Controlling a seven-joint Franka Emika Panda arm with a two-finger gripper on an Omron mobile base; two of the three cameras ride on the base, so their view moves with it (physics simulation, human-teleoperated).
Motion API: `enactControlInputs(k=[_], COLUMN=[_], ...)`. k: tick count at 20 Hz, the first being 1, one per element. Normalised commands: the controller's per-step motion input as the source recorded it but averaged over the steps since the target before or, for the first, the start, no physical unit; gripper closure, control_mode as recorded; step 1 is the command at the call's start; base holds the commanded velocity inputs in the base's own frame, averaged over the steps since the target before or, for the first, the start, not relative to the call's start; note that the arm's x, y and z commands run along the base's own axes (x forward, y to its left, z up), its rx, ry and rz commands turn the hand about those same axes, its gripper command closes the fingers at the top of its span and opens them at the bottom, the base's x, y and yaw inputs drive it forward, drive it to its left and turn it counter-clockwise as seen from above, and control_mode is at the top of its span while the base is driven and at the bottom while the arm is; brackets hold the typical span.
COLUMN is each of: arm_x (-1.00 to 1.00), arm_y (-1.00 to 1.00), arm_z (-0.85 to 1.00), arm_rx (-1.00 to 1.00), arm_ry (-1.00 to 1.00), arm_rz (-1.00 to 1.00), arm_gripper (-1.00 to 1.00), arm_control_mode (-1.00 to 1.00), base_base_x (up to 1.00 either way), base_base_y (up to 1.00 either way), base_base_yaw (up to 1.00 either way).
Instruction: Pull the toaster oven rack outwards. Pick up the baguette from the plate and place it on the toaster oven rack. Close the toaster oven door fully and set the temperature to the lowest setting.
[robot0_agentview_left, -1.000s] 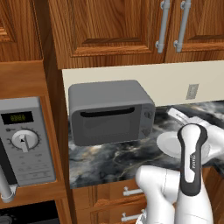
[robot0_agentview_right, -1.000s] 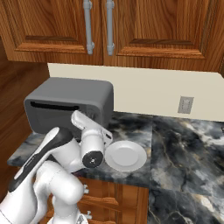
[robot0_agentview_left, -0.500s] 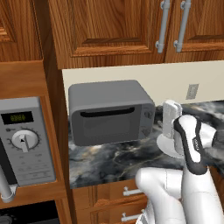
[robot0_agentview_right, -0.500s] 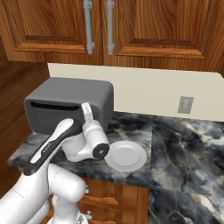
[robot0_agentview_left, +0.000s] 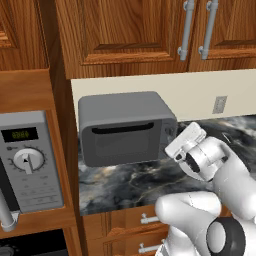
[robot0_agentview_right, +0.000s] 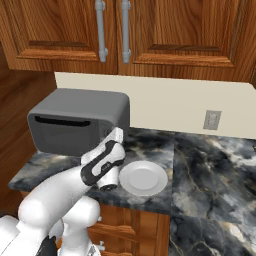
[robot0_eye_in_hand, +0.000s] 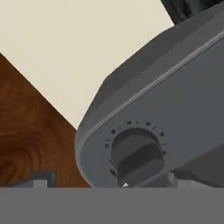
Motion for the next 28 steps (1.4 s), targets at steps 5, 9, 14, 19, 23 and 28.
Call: enactControlInputs(k=[5,9,14,19,23,28], arm_x=[-0.46,-0.33,-0.06,-0.07,-0.19,-0.11], arm_y=[0.15,0.00,-0.04,-0.20,-0.21,-0.33], arm_z=[-0.56,-0.06,-0.83,-1.00,-0.98,-0.86], arm_rx=[0.44,0.06,0.16,0.27,0.64,0.59], arm_ry=[0.17,0.36,0.50,0.17,0.00,0.00], arm_rz=[-0.10,0.00,0.03,0.16,0.13,0.04], arm_gripper=[-1.00,-1.00,-1.00,-1.00,-1.00,-1.00], arm_control_mode=[-1.00,-1.00,-1.00,-1.00,-1.00,-1.00], base_base_x=[0.00,0.00,0.00,0.00,0.00,0.00], base_base_y=[0.00,0.00,0.00,0.00,0.00,0.00], base_base_yaw=[0.00,0.00,0.00,0.00,0.00,0.00])
